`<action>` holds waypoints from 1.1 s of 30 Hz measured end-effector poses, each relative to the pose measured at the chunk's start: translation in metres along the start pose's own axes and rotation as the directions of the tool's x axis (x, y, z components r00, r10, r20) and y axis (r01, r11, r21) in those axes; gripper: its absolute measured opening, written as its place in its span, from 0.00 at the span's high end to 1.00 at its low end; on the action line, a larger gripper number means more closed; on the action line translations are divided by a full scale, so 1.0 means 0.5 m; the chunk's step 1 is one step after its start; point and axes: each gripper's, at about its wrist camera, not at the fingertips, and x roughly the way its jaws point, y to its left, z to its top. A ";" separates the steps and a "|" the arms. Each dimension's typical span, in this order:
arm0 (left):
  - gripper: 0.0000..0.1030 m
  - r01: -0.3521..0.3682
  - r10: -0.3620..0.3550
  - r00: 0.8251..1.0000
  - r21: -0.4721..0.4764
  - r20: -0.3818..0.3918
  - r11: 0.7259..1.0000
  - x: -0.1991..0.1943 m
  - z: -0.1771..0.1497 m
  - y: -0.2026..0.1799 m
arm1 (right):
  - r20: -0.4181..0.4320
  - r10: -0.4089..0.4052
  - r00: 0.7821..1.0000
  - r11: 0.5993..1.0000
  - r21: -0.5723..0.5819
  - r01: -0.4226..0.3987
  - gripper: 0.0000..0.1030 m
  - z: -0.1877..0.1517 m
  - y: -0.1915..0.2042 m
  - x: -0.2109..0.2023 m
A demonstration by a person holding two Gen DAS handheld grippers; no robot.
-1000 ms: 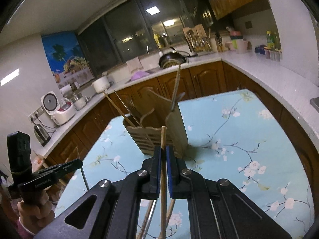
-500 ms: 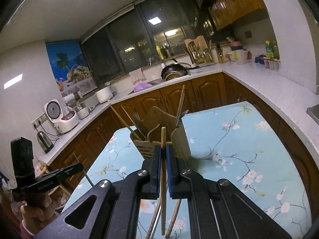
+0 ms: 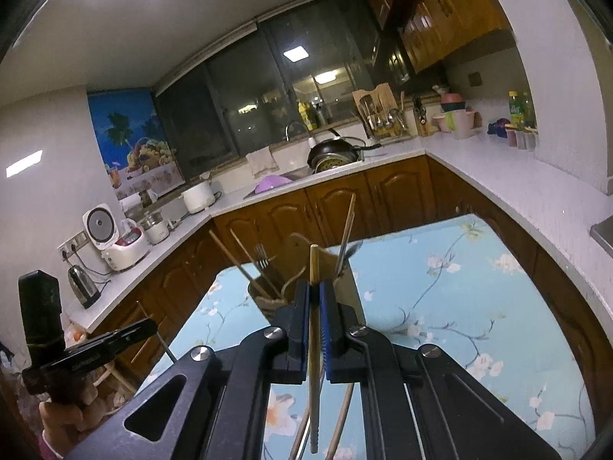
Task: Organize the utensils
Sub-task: 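Carry both chopsticks over the wooden holder and lower them into its slots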
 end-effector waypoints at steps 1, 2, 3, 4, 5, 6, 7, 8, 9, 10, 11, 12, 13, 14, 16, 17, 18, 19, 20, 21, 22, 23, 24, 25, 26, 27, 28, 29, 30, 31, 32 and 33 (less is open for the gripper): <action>0.97 -0.002 0.002 1.000 0.005 0.009 1.000 0.001 0.009 -0.001 | 0.008 -0.002 1.000 1.000 -0.001 0.002 0.95 0.007 0.002 0.003; 0.97 -0.003 0.002 1.000 0.012 0.020 1.000 0.000 0.019 -0.002 | 0.016 -0.004 1.000 1.000 -0.004 0.004 0.95 0.014 0.003 0.006; 0.97 -0.004 0.003 1.000 0.017 0.028 1.000 0.000 0.023 -0.002 | 0.030 -0.004 1.000 1.000 -0.006 0.004 0.95 0.023 0.006 0.010; 0.97 -0.008 0.007 0.999 0.024 0.045 1.000 -0.001 0.037 -0.004 | 0.038 -0.004 0.999 1.000 -0.007 0.004 0.95 0.030 0.007 0.012; 0.97 -0.010 0.008 0.998 0.028 0.058 1.000 -0.001 0.050 -0.004 | 0.050 -0.004 0.999 1.000 -0.008 0.005 0.95 0.042 0.009 0.017; 0.97 -0.010 0.008 0.998 0.031 0.068 0.999 -0.001 0.058 -0.004 | 0.061 -0.004 0.998 1.000 -0.008 0.004 0.95 0.050 0.011 0.020; 0.97 -0.013 0.010 0.996 0.035 0.088 0.999 -0.001 0.073 -0.004 | 0.075 -0.003 0.997 1.000 -0.007 0.003 0.95 0.061 0.013 0.023; 0.97 -0.016 0.012 0.994 0.037 0.110 0.999 -0.001 0.087 -0.004 | 0.090 -0.003 0.996 1.000 -0.007 0.004 0.95 0.072 0.015 0.026; 0.97 -0.017 0.013 0.993 0.037 0.119 0.999 0.003 0.095 -0.002 | 0.102 -0.002 0.995 1.000 -0.007 0.003 0.95 0.082 0.015 0.031; 0.97 -0.016 0.010 0.992 0.039 0.129 0.999 0.008 0.109 -0.002 | 0.114 0.000 0.993 1.000 -0.005 0.001 0.95 0.092 0.015 0.035; 0.97 -0.015 0.010 0.990 0.039 0.139 0.999 0.013 0.116 -0.001 | 0.129 0.002 0.992 1.000 -0.003 -0.002 0.95 0.103 0.016 0.038; 0.97 -0.017 0.011 0.988 0.036 0.156 0.999 0.019 0.133 -0.001 | 0.150 0.006 0.989 1.000 0.000 -0.006 0.95 0.115 0.017 0.043; 0.97 -0.020 0.013 0.986 0.037 0.167 0.999 0.026 0.145 -0.001 | 0.166 0.005 0.986 1.000 0.002 -0.006 0.95 0.126 0.018 0.049; 0.97 -0.024 0.017 0.985 0.037 0.174 0.999 0.032 0.150 0.002 | 0.176 0.003 0.984 1.000 0.003 -0.003 0.95 0.133 0.018 0.053; 0.97 -0.030 0.023 0.981 0.032 0.194 0.999 0.051 0.174 0.004 | 0.199 0.002 0.980 1.000 0.001 -0.002 0.95 0.155 0.020 0.066; 0.97 -0.033 0.026 0.979 0.030 0.201 0.999 0.059 0.180 0.006 | 0.206 0.000 0.979 1.000 0.000 0.000 0.95 0.161 0.021 0.071; 0.97 -0.042 0.035 0.976 0.027 0.216 0.999 0.070 0.193 0.007 | 0.218 -0.002 0.976 1.000 -0.004 0.003 0.95 0.171 0.024 0.078; 0.97 -0.048 0.040 0.974 0.027 0.225 0.999 0.082 0.198 0.010 | 0.226 -0.005 0.974 1.000 -0.010 0.007 0.95 0.178 0.026 0.084; 0.97 -0.053 0.046 0.973 0.025 0.228 0.998 0.094 0.194 0.011 | 0.235 -0.009 0.972 1.000 -0.017 0.014 0.95 0.184 0.028 0.091; 0.97 -0.058 0.053 0.971 0.016 0.235 0.998 0.111 0.203 0.015 | 0.241 -0.011 0.970 1.000 -0.021 0.017 0.95 0.188 0.030 0.098; 0.97 -0.058 0.054 0.970 0.010 0.237 0.998 0.124 0.197 0.015 | 0.245 -0.012 0.969 1.000 -0.024 0.019 0.95 0.190 0.031 0.105; 0.97 -0.060 0.057 0.970 0.004 0.237 0.998 0.136 0.193 0.015 | 0.248 -0.014 0.969 0.999 -0.028 0.021 0.95 0.193 0.032 0.115; 0.97 -0.066 0.066 0.970 -0.009 0.236 0.998 0.157 0.195 0.020 | 0.252 -0.015 0.968 0.999 -0.029 0.024 0.95 0.193 0.032 0.123; 0.97 -0.065 0.067 0.970 -0.019 0.232 0.998 0.171 0.188 0.024 | 0.257 -0.018 0.966 0.999 -0.032 0.027 0.95 0.192 0.031 0.130; 0.97 -0.065 0.070 0.971 -0.027 0.228 0.997 0.181 0.187 0.024 | 0.257 -0.022 0.966 0.999 -0.036 0.032 0.95 0.190 0.030 0.140; 0.97 -0.068 0.075 0.971 -0.036 0.225 0.997 0.193 0.184 0.025 | 0.253 -0.025 0.967 0.999 -0.037 0.035 0.95 0.187 0.027 0.148; 0.97 -0.072 0.079 0.972 -0.043 0.222 0.997 0.208 0.178 0.028 | 0.249 -0.029 0.968 0.999 -0.035 0.039 0.95 0.183 0.025 0.157; 0.97 -0.073 0.082 0.973 -0.046 0.217 0.996 0.215 0.171 0.025 | 0.245 -0.032 0.969 0.999 -0.034 0.042 0.95 0.179 0.022 0.164; 0.97 -0.071 0.080 0.974 -0.052 0.210 0.996 0.230 0.161 0.025 | 0.238 -0.038 0.970 0.998 -0.032 0.047 0.95 0.172 0.019 0.173; 0.97 -0.072 0.082 0.975 -0.056 0.205 0.996 0.240 0.154 0.025 | 0.232 -0.045 0.972 0.998 -0.029 0.053 0.95 0.162 0.015 0.181; 0.97 -0.077 0.086 0.976 -0.056 0.199 0.995 0.248 0.154 0.025 | 0.226 -0.048 0.973 0.998 -0.025 0.055 0.95 0.155 0.012 0.187; 0.97 -0.082 0.090 0.978 -0.053 0.190 0.995 0.260 0.150 0.025 | 0.214 -0.052 0.975 0.998 -0.018 0.057 0.95 0.141 0.006 0.195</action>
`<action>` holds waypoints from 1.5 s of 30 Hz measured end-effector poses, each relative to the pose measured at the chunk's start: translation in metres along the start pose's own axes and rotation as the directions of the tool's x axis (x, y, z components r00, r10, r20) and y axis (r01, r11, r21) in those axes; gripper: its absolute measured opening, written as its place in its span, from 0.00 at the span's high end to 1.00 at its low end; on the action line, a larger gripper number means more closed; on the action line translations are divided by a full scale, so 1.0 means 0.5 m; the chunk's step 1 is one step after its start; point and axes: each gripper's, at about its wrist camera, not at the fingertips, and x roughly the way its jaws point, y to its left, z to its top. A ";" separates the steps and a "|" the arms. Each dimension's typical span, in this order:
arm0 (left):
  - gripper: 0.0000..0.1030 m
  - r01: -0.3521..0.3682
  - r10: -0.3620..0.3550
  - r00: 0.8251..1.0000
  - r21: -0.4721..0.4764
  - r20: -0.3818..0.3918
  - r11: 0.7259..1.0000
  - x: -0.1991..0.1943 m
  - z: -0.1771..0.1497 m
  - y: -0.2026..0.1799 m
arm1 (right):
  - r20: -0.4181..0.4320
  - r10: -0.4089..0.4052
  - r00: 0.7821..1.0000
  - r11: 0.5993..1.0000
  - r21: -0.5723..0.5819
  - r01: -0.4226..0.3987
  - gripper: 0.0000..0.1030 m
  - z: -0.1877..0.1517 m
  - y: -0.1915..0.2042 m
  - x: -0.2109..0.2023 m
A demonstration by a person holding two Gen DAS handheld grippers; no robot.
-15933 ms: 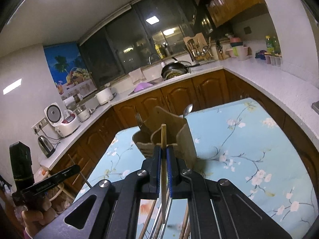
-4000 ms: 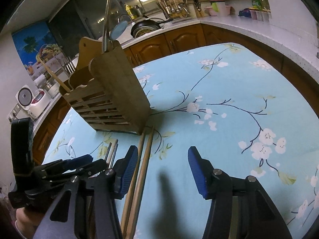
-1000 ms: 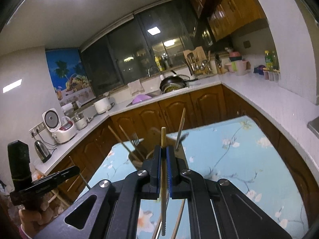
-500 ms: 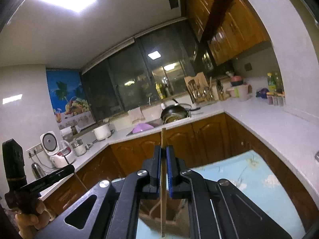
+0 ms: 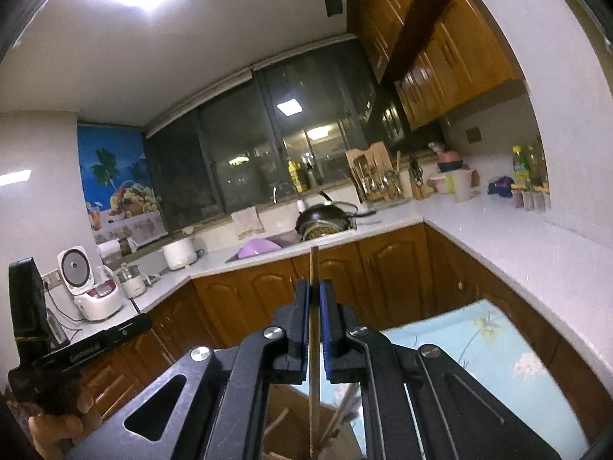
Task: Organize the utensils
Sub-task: 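Carry both chopsticks over the wooden holder and lower them into its slots, then open both tools and move them back over the table utensils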
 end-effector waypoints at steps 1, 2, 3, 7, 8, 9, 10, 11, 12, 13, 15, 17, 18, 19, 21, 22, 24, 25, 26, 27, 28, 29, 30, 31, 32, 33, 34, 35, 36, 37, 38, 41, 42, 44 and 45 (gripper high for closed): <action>0.97 -0.002 0.002 1.000 0.002 -0.011 1.000 0.010 -0.010 0.000 | -0.011 -0.002 1.000 1.000 0.005 0.002 0.95 -0.011 -0.003 0.004; 0.97 -0.003 0.003 1.000 0.002 -0.025 1.000 0.023 -0.014 0.001 | -0.021 -0.004 1.000 1.000 0.009 0.004 0.95 -0.020 -0.006 0.008; 0.97 -0.003 0.003 0.999 0.003 -0.034 1.000 0.027 -0.018 0.000 | -0.032 -0.008 0.999 1.000 0.014 0.009 0.95 -0.032 -0.010 0.012; 0.97 -0.012 0.013 0.996 0.011 -0.084 1.000 0.054 -0.041 0.003 | -0.078 -0.018 0.997 0.999 0.034 0.021 0.95 -0.069 -0.026 0.024; 0.97 -0.013 0.014 0.995 0.009 -0.094 1.000 0.057 -0.041 0.005 | -0.086 -0.020 0.996 0.999 0.037 0.023 0.95 -0.074 -0.028 0.025; 0.97 -0.009 0.009 0.994 0.004 -0.106 1.000 0.063 -0.043 0.007 | -0.096 -0.020 0.995 0.999 0.041 0.024 0.95 -0.081 -0.031 0.026; 0.97 0.004 -0.004 0.993 -0.004 -0.116 1.000 0.068 -0.044 0.009 | -0.106 -0.020 0.994 0.999 0.042 0.025 0.95 -0.087 -0.032 0.027; 0.97 0.002 -0.002 0.995 -0.001 -0.102 1.000 0.053 -0.038 0.016 | -0.112 -0.022 0.993 0.999 0.040 0.027 0.95 -0.092 -0.033 0.027; 0.97 -0.002 0.003 0.994 0.007 -0.105 1.000 0.055 -0.032 0.013 | -0.123 -0.021 0.992 0.999 0.038 0.026 0.95 -0.096 -0.033 0.030; 0.97 -0.006 0.007 0.994 0.010 -0.107 1.000 0.057 -0.026 0.011 | -0.134 -0.018 0.991 0.999 0.036 0.024 0.95 -0.098 -0.032 0.032; 0.97 -0.002 0.004 0.994 0.016 -0.109 1.000 0.060 -0.016 0.010 | -0.133 -0.026 0.991 0.999 0.025 0.030 0.95 -0.097 -0.031 0.028; 0.97 -0.001 0.003 0.994 0.019 -0.112 1.000 0.052 -0.018 0.010 | -0.143 -0.021 0.990 0.999 0.033 0.026 0.95 -0.093 -0.032 0.028; 0.97 -0.002 0.005 0.994 0.020 -0.113 1.000 0.051 -0.016 0.009 | -0.146 -0.022 0.989 0.999 0.032 0.026 0.95 -0.093 -0.031 0.028; 0.97 -0.004 0.006 0.993 0.018 -0.115 1.000 0.051 -0.013 0.010 | -0.149 -0.022 0.989 0.999 0.031 0.027 0.95 -0.091 -0.031 0.029; 0.97 -0.006 0.008 0.993 0.014 -0.119 1.000 0.046 -0.016 0.014 | -0.153 -0.025 0.988 0.999 0.030 0.030 0.94 -0.092 -0.028 0.028; 0.97 -0.007 0.008 0.993 0.013 -0.121 1.000 0.046 -0.014 0.016 | -0.155 -0.025 0.988 0.999 0.033 0.031 0.94 -0.091 -0.029 0.028; 0.96 -0.003 0.004 0.992 0.009 -0.128 1.000 0.038 -0.023 0.017 | -0.160 -0.025 0.987 0.999 0.040 0.032 0.93 -0.092 -0.026 0.030; 0.96 -0.001 0.002 0.991 0.007 -0.134 1.000 0.039 -0.019 0.017 | -0.164 -0.023 0.986 0.999 0.045 0.030 0.90 -0.091 -0.027 0.031; 0.96 0.000 0.001 0.990 0.006 -0.139 1.000 0.037 -0.021 0.017 | -0.167 -0.022 0.986 0.998 0.052 0.031 0.90 -0.089 -0.028 0.032; 0.96 0.001 -0.001 0.988 0.005 -0.152 1.000 0.038 -0.017 0.017 | -0.171 -0.018 0.985 0.998 0.060 0.028 0.87 -0.088 -0.030 0.033; 0.95 0.003 -0.002 0.987 0.006 -0.160 1.000 0.038 -0.018 0.016 | -0.177 -0.021 0.984 0.997 0.064 0.033 0.83 -0.086 -0.032 0.032; 0.94 0.003 -0.002 0.987 0.006 -0.161 1.000 0.036 -0.017 0.015 | -0.178 -0.018 0.984 0.997 0.071 0.031 0.69 -0.084 -0.036 0.031; 0.91 0.005 -0.004 0.987 0.008 -0.159 1.000 0.032 -0.016 0.015 | -0.169 -0.009 0.986 0.996 0.084 0.024 0.57 -0.080 -0.039 0.024; 0.80 0.003 -0.002 0.988 0.009 -0.155 1.000 0.024 -0.013 0.014 | -0.159 -0.007 0.987 0.996 0.092 0.022 0.53 -0.078 -0.041 0.017; 0.65 -0.005 0.006 0.990 0.007 -0.143 1.000 0.015 -0.011 0.012 | -0.146 -0.005 0.989 0.995 0.100 0.020 0.49 -0.072 -0.043 0.005; 0.57 -0.016 0.017 0.992 0.008 -0.128 1.000 0.003 -0.011 0.012 | -0.137 -0.005 0.991 0.994 0.106 0.019 0.47 -0.071 -0.044 -0.003; 0.48 -0.026 0.027 0.994 0.009 -0.105 1.000 -0.012 -0.010 0.011 | -0.130 -0.004 0.992 0.994 0.111 0.019 0.44 -0.068 -0.046 -0.011; 0.45 -0.031 0.032 0.995 0.011 -0.094 0.999 -0.023 -0.011 0.011 | -0.122 -0.002 0.992 0.993 0.116 0.017 0.36 -0.064 -0.048 -0.021; 0.44 -0.033 0.034 0.995 0.010 -0.091 0.999 -0.034 -0.013 0.009 | -0.113 -0.002 0.994 0.992 0.121 0.016 0.23 -0.061 -0.050 -0.033; 0.39 -0.029 0.029 0.996 0.001 -0.086 1.000 -0.050 -0.014 0.010 | -0.101 -0.003 0.995 0.992 0.123 0.015 0.17 -0.061 -0.052 -0.045; 0.34 -0.027 0.026 0.996 -0.004 -0.083 1.000 -0.059 -0.023 0.011 | -0.086 -0.004 0.996 0.992 0.122 0.015 0.09 -0.061 -0.053 -0.059; 0.26 -0.035 0.033 0.997 -0.017 -0.075 0.999 -0.098 -0.046 0.017 | -0.072 -0.009 0.997 0.993 0.116 0.017 0.06 -0.073 -0.056 -0.095; 0.24 -0.043 0.041 0.996 -0.015 -0.080 0.999 -0.109 -0.057 0.020 | -0.076 -0.007 0.997 0.993 0.114 0.016 0.05 -0.079 -0.057 -0.104; 0.21 -0.072 0.071 0.993 -0.006 -0.094 0.997 -0.130 -0.082 0.023 | -0.093 -0.009 0.996 0.993 0.114 0.020 0.04 -0.092 -0.061 -0.119; 0.21 -0.082 0.081 0.991 -0.006 -0.104 0.997 -0.138 -0.095 0.026 | -0.107 -0.010 0.994 0.993 0.117 0.022 0.03 -0.103 -0.065 -0.129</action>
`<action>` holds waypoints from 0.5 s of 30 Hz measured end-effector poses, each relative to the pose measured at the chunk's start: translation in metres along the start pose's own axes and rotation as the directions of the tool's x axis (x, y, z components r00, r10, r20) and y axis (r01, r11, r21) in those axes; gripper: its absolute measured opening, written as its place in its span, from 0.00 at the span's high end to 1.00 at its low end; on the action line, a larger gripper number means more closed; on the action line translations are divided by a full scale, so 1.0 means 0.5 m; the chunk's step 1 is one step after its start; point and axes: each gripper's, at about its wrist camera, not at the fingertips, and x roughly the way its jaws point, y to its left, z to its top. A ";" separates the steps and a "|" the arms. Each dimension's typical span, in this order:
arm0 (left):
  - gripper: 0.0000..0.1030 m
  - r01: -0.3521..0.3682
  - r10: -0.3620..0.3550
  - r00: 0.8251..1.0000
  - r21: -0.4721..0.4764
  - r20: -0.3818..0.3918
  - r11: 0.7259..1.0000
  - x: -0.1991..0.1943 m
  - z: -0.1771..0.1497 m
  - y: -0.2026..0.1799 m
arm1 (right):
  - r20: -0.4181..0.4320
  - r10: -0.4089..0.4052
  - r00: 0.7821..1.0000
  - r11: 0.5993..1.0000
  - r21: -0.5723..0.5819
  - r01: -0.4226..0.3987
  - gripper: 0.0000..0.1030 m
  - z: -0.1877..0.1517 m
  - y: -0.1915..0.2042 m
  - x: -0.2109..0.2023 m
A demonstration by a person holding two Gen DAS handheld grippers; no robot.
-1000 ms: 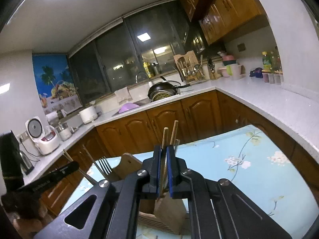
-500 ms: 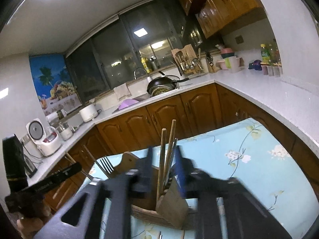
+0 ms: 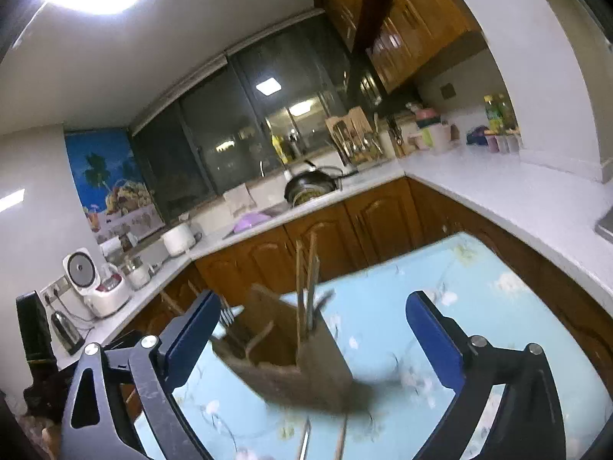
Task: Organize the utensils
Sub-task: 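Open both tools and move them back over the table utensils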
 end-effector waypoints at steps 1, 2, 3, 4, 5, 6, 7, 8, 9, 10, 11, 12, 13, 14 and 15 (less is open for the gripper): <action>0.19 -0.010 0.010 1.000 -0.006 -0.019 1.000 -0.006 -0.017 0.005 | -0.011 -0.003 1.000 1.000 0.004 0.003 0.03 -0.010 -0.006 -0.006; 0.19 -0.016 0.016 0.999 -0.013 -0.039 1.000 -0.011 -0.029 0.009 | -0.023 -0.008 1.000 1.000 0.010 0.009 0.03 -0.021 -0.012 -0.012; 0.19 -0.021 0.020 0.998 -0.023 -0.061 1.000 -0.015 -0.044 0.014 | -0.038 -0.013 0.999 1.000 0.017 0.014 0.03 -0.035 -0.019 -0.020; 0.19 -0.024 0.021 0.996 -0.036 -0.086 0.999 -0.018 -0.065 0.020 | -0.050 -0.016 0.999 1.000 0.022 0.017 0.03 -0.048 -0.023 -0.025; 0.19 -0.029 0.024 0.994 -0.044 -0.106 0.999 -0.020 -0.079 0.023 | -0.066 -0.021 0.998 0.999 0.030 0.023 0.03 -0.066 -0.029 -0.031; 0.19 -0.037 0.030 0.991 -0.053 -0.129 0.998 -0.022 -0.097 0.025 | -0.079 -0.025 0.997 0.999 0.034 0.027 0.03 -0.079 -0.034 -0.037; 0.19 -0.043 0.033 0.987 -0.060 -0.155 0.997 -0.024 -0.117 0.027 | -0.093 -0.027 0.995 0.999 0.035 0.031 0.03 -0.093 -0.039 -0.042; 0.19 -0.046 0.034 0.985 -0.064 -0.172 0.997 -0.025 -0.130 0.029 | -0.107 -0.032 0.994 0.999 0.036 0.036 0.03 -0.110 -0.044 -0.048; 0.19 -0.052 0.037 0.980 -0.071 -0.196 0.996 -0.028 -0.151 0.029 | -0.117 -0.039 0.992 0.998 0.036 0.043 0.03 -0.122 -0.047 -0.056; 0.19 -0.052 0.035 0.976 -0.077 -0.213 0.996 -0.030 -0.163 0.028 | -0.128 -0.045 0.991 0.998 0.037 0.050 0.03 -0.135 -0.050 -0.060; 0.19 -0.046 0.025 0.972 -0.084 -0.234 0.995 -0.032 -0.178 0.025 | -0.144 -0.048 0.988 0.998 0.039 0.055 0.03 -0.152 -0.056 -0.065; 0.19 -0.041 0.018 0.969 -0.088 -0.247 0.995 -0.033 -0.183 0.024 | -0.158 -0.050 0.986 0.997 0.043 0.057 0.03 -0.163 -0.061 -0.070; 0.19 -0.037 0.013 0.965 -0.089 -0.261 0.995 -0.034 -0.192 0.018 | -0.171 -0.052 0.984 0.997 0.048 0.061 0.03 -0.174 -0.065 -0.073; 0.19 -0.035 0.010 0.963 -0.088 -0.271 0.995 -0.035 -0.197 0.017 | -0.184 -0.056 0.981 0.996 0.052 0.066 0.03 -0.185 -0.071 -0.075; 0.19 -0.033 0.008 0.960 -0.084 -0.281 0.996 -0.036 -0.202 0.012 | -0.195 -0.061 0.979 0.996 0.058 0.073 0.03 -0.196 -0.076 -0.079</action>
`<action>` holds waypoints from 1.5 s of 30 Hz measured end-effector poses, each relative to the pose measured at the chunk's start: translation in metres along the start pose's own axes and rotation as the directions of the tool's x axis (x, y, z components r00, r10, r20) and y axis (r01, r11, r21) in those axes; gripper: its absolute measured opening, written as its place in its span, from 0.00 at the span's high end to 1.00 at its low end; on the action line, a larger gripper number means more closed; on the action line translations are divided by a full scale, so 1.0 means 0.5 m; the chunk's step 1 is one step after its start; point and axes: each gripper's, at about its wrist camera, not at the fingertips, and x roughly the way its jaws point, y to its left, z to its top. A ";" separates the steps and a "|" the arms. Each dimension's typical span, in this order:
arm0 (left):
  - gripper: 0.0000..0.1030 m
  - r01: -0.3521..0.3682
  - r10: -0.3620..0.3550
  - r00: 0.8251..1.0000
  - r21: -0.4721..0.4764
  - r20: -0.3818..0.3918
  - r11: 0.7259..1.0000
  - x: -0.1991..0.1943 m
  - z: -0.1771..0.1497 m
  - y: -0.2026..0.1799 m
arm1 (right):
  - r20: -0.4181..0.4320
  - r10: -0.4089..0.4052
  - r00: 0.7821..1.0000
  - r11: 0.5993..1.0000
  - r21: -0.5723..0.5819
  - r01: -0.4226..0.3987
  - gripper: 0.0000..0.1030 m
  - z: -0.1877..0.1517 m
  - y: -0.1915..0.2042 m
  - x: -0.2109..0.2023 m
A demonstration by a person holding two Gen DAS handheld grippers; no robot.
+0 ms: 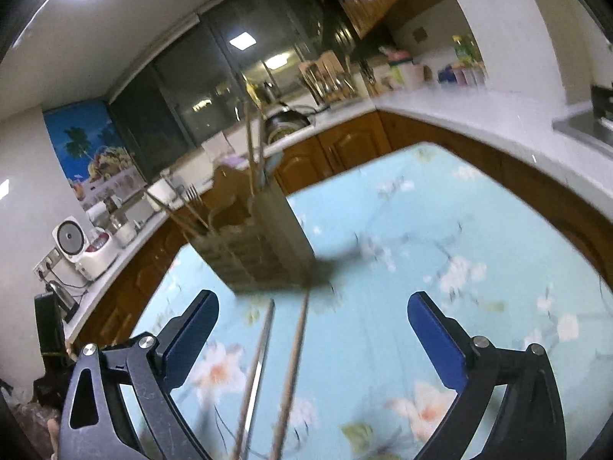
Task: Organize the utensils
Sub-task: 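Open both tools and move them back over the table utensils, then grasp a wooden chopstick with the right tool while the left tool grasps another wooden chopstick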
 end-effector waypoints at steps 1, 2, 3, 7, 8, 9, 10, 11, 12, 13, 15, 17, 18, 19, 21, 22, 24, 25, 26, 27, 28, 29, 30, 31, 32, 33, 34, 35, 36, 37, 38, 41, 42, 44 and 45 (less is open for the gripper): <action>0.19 0.003 -0.003 1.000 0.006 -0.010 1.000 0.000 -0.005 -0.001 | -0.011 -0.005 1.000 1.000 0.009 0.005 0.03 -0.010 -0.007 -0.001; 0.19 0.006 -0.006 1.000 0.011 -0.019 1.000 0.000 -0.002 0.001 | -0.019 -0.007 1.000 1.000 0.018 0.007 0.03 -0.017 -0.014 -0.002; 0.19 0.009 -0.008 1.000 0.016 -0.027 1.000 0.003 0.000 -0.004 | -0.028 -0.010 1.000 0.999 0.030 0.011 0.03 -0.026 -0.020 -0.004; 0.19 0.013 -0.010 0.998 0.049 -0.061 0.999 0.008 -0.009 -0.027 | -0.038 -0.028 0.999 0.998 0.050 0.030 0.03 -0.043 -0.041 -0.016; 0.19 0.012 -0.008 0.998 0.056 -0.069 0.998 0.013 -0.007 -0.031 | -0.036 -0.032 0.999 0.998 0.051 0.034 0.03 -0.047 -0.042 -0.019; 0.19 0.009 -0.004 0.997 0.068 -0.080 0.998 0.023 -0.006 -0.037 | -0.034 -0.037 0.999 0.998 0.051 0.039 0.03 -0.048 -0.045 -0.022; 0.19 0.001 0.006 0.996 0.083 -0.090 0.997 0.034 -0.006 -0.045 | -0.033 -0.039 0.999 0.998 0.052 0.041 0.03 -0.047 -0.048 -0.025; 0.19 -0.006 0.015 0.995 0.096 -0.098 0.995 0.045 -0.004 -0.053 | -0.031 -0.041 0.999 0.998 0.054 0.043 0.03 -0.046 -0.052 -0.027; 0.20 -0.011 0.023 0.994 0.110 -0.108 0.994 0.054 -0.003 -0.062 | -0.030 -0.043 0.999 0.997 0.057 0.045 0.03 -0.046 -0.054 -0.028; 0.20 -0.013 0.028 0.993 0.125 -0.119 0.992 0.063 -0.001 -0.072 | -0.030 -0.044 0.999 0.997 0.059 0.045 0.03 -0.044 -0.056 -0.029; 0.20 -0.011 0.030 0.991 0.147 -0.131 0.989 0.078 0.003 -0.090 | -0.028 -0.045 0.999 0.997 0.063 0.047 0.03 -0.044 -0.060 -0.029; 0.20 -0.018 0.044 0.988 0.176 -0.146 0.984 0.102 0.009 -0.107 | -0.029 -0.046 0.999 0.997 0.065 0.048 0.03 -0.043 -0.061 -0.028; 0.20 -0.022 0.051 0.987 0.188 -0.152 0.982 0.114 0.011 -0.115 | -0.032 -0.047 0.998 0.997 0.064 0.048 0.03 -0.042 -0.061 -0.027; 0.20 -0.025 0.057 0.986 0.199 -0.159 0.980 0.125 0.013 -0.121 | -0.034 -0.047 0.998 0.997 0.063 0.049 0.03 -0.042 -0.060 -0.025; 0.21 -0.032 0.070 0.983 0.218 -0.167 0.975 0.152 0.020 -0.132 | -0.036 -0.049 0.998 0.997 0.064 0.051 0.03 -0.038 -0.063 -0.020; 0.21 -0.038 0.077 0.982 0.226 -0.170 0.973 0.161 0.022 -0.135 | -0.038 -0.050 0.998 0.996 0.066 0.052 0.03 -0.036 -0.065 -0.019; 0.22 -0.038 0.081 0.981 0.234 -0.179 0.971 0.183 0.024 -0.143 | -0.040 -0.052 0.998 0.996 0.072 0.055 0.03 -0.034 -0.071 -0.015; 0.25 -0.037 0.083 0.979 0.238 -0.186 0.970 0.194 0.026 -0.144 | -0.041 -0.054 0.998 0.995 0.078 0.057 0.03 -0.032 -0.075 -0.012; 0.26 -0.041 0.090 0.977 0.244 -0.191 0.969 0.204 0.028 -0.147 | -0.043 -0.054 0.998 0.995 0.085 0.058 0.03 -0.030 -0.079 -0.009; 0.27 -0.044 0.095 0.976 0.251 -0.197 0.967 0.215 0.028 -0.149 | -0.046 -0.055 0.997 0.994 0.090 0.059 0.03 -0.030 -0.081 -0.007; 0.28 -0.043 0.098 0.974 0.258 -0.205 0.965 0.225 0.027 -0.152 | -0.048 -0.056 0.997 0.994 0.094 0.060 0.03 -0.028 -0.083 -0.004; 0.26 -0.040 0.099 0.972 0.263 -0.212 0.964 0.235 0.026 -0.154 | -0.051 -0.055 0.997 0.993 0.098 0.060 0.03 -0.027 -0.085 0.000; 0.27 -0.042 0.101 0.974 0.271 -0.204 0.962 0.239 0.025 -0.158 | -0.052 -0.055 0.997 0.993 0.100 0.060 0.03 -0.026 -0.086 0.002; 0.26 -0.046 0.105 0.975 0.285 -0.195 0.958 0.244 0.025 -0.161 | -0.053 -0.056 0.997 0.993 0.100 0.061 0.03 -0.025 -0.087 0.004; 0.26 -0.047 0.106 0.976 0.291 -0.190 0.956 0.249 0.025 -0.162 | -0.054 -0.056 0.997 0.993 0.100 0.061 0.03 -0.024 -0.087 0.005; 0.26 -0.046 0.105 0.976 0.292 -0.189 0.955 0.251 0.025 -0.161 | -0.054 -0.056 0.997 0.993 0.099 0.061 0.03 -0.023 -0.087 0.008; 0.26 -0.044 0.101 0.977 0.288 -0.188 0.957 0.254 0.026 -0.158 | -0.055 -0.056 0.997 0.993 0.099 0.061 0.03 -0.023 -0.087 0.008; 0.26 -0.038 0.095 0.978 0.288 -0.187 0.957 0.254 0.025 -0.154 | -0.057 -0.055 0.997 0.993 0.098 0.061 0.03 -0.021 -0.086 0.010; 0.26 -0.037 0.094 0.979 0.295 -0.182 0.955 0.255 0.023 -0.148 | -0.061 -0.053 0.997 0.994 0.097 0.059 0.03 -0.019 -0.084 0.014; 0.26 -0.035 0.093 0.979 0.304 -0.179 0.952 0.255 0.020 -0.147 | -0.063 -0.052 0.997 0.994 0.096 0.058 0.03 -0.018 -0.083 0.017; 0.28 -0.032 0.092 0.980 0.314 -0.177 0.949 0.254 0.017 -0.145 | -0.064 -0.051 0.997 0.994 0.094 0.057 0.03 -0.016 -0.082 0.021; 0.31 -0.068 0.135 0.979 0.373 -0.156 0.925 0.247 0.004 -0.153 | -0.071 -0.045 0.996 0.994 0.091 0.051 0.03 -0.018 -0.076 0.033; 0.31 -0.065 0.132 0.978 0.368 -0.159 0.928 0.248 0.004 -0.154 | -0.075 -0.043 0.996 0.995 0.089 0.049 0.03 -0.018 -0.073 0.038; 0.40 -0.054 0.126 0.977 0.371 -0.173 0.927 0.246 0.006 -0.151 | -0.089 -0.035 0.995 0.996 0.072 0.042 0.03 -0.018 -0.062 0.053; 0.45 -0.046 0.122 0.976 0.377 -0.181 0.925 0.241 0.005 -0.148 | -0.095 -0.036 0.995 0.997 0.059 0.042 0.03 -0.017 -0.056 0.058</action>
